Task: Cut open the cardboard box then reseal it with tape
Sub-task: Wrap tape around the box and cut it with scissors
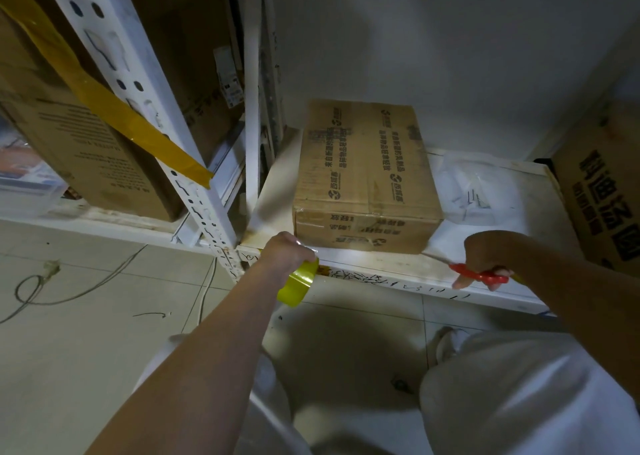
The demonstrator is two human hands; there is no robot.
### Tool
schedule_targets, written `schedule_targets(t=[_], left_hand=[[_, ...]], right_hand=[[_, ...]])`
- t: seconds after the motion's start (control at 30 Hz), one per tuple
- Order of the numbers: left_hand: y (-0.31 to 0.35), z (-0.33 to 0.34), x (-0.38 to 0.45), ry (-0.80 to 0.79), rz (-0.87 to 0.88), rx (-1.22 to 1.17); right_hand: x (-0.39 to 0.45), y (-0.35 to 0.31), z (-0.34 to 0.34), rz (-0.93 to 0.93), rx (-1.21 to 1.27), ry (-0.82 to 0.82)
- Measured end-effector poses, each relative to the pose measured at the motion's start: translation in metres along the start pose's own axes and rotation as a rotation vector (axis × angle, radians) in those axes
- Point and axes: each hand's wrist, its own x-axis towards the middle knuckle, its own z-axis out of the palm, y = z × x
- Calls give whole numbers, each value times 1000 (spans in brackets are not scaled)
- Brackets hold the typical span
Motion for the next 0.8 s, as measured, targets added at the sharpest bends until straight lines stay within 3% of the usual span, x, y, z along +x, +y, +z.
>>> schedule_targets(t=[0.1,0.23,0.43,0.5,0.57,0.67,0.7,0.8], left_hand=[[3,4,1,-15,8,-12],[7,9,0,-37,15,-39],[6,7,-5,-48,-6,-48],[5,5,-5,-45,-16,-39],[4,3,-4,-46,-25,-49],[4,2,-3,-47,-19,-43],[5,2,-4,-49,-14,-38],[7,2,-8,-63,-1,-52]], right_hand=[[16,6,2,36,141,92],[18,-4,7,-80,6,343],[29,-25,18,-104,-5,425],[29,-24,15,-68,147,560],[16,-27,11,-97,369,876],[-20,-54,0,-356,506,1284],[-30,-67,-2,-485,450,1304],[-42,-109,0,-741,32,1168]])
